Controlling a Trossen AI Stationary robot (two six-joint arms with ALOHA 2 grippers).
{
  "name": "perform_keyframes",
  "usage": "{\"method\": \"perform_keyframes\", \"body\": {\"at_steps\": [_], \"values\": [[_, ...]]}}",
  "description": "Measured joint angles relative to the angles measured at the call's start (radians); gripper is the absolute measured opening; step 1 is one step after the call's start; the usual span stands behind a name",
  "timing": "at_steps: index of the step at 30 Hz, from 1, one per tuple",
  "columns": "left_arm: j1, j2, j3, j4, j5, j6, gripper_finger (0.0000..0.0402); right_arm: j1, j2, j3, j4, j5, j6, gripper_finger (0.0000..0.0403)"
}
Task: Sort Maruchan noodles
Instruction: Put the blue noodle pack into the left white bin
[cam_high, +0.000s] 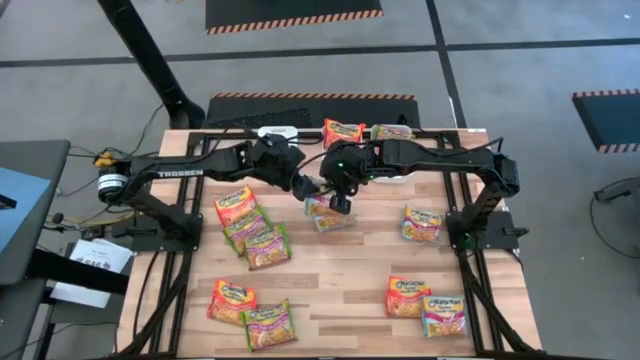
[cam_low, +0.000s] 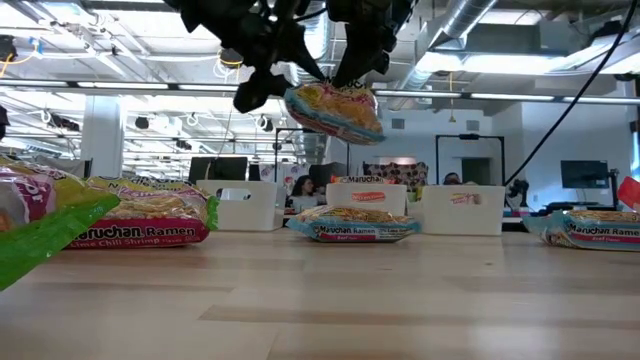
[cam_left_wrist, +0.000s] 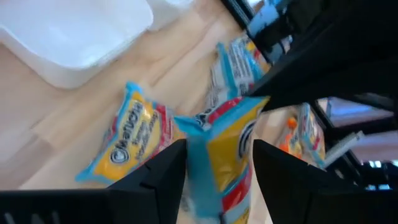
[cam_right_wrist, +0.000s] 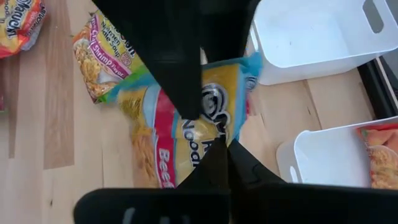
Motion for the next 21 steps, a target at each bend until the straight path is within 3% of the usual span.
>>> {"method": "perform_keyframes", "body": {"at_steps": [12,21], "values": [[0.000,0.004,0.000,0.029,0.053,0.046,0.0165,0.000,0.000,0.008,0.026,0.000,-0.005,0.0000],[0.000,0.004,0.000,0.027,0.048,0.086,0.0075,0.000,-0.001,0.009,0.017,-0.001,-0.007,0.0005]]}}
